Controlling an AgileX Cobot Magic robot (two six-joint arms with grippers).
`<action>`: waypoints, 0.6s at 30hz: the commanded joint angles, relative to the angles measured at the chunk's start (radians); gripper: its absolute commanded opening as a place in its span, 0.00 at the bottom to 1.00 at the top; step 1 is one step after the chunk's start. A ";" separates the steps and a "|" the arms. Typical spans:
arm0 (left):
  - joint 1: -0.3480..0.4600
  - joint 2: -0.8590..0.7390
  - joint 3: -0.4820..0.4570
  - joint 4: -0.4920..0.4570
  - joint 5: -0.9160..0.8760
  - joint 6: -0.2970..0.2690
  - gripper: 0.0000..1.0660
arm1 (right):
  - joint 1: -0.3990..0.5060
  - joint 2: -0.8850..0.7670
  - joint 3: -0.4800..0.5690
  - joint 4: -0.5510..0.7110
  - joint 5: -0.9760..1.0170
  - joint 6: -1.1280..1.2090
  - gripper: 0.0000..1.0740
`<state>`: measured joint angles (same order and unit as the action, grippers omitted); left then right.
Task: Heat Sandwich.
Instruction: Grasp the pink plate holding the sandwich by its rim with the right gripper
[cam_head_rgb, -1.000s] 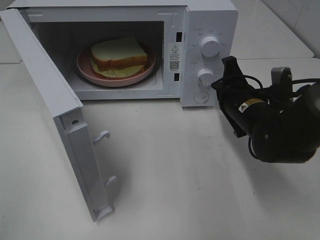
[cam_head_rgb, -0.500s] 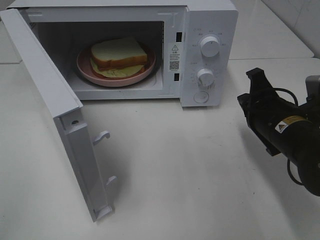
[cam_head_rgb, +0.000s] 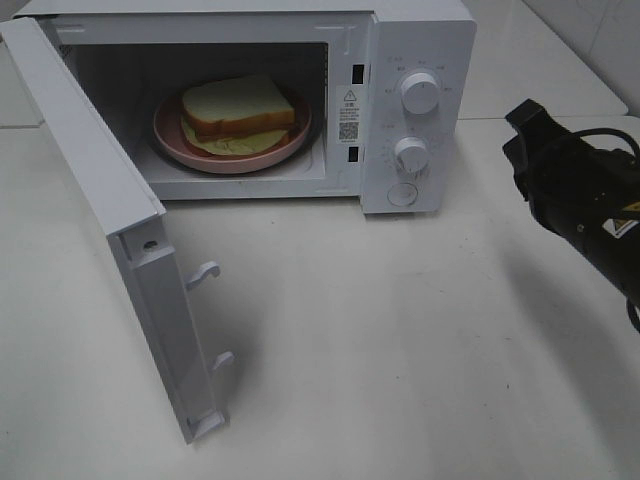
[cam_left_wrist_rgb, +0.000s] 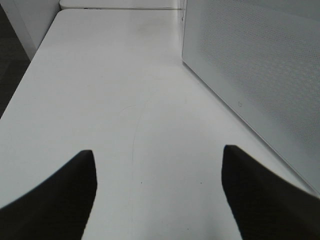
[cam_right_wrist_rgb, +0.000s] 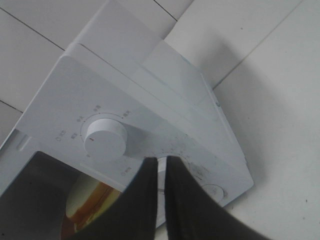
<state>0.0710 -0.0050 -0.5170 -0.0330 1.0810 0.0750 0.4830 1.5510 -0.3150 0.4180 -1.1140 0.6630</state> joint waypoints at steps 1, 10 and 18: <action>0.003 -0.007 0.001 -0.004 -0.013 -0.009 0.63 | -0.003 -0.030 -0.002 -0.013 0.009 -0.109 0.10; 0.003 -0.007 0.001 -0.004 -0.013 -0.009 0.63 | -0.005 -0.064 -0.081 -0.013 0.292 -0.385 0.10; 0.003 -0.007 0.001 -0.004 -0.013 -0.009 0.63 | -0.005 -0.129 -0.334 0.021 0.911 -0.864 0.10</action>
<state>0.0710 -0.0050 -0.5170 -0.0330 1.0810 0.0750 0.4830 1.4390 -0.5720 0.4310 -0.4100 -0.0460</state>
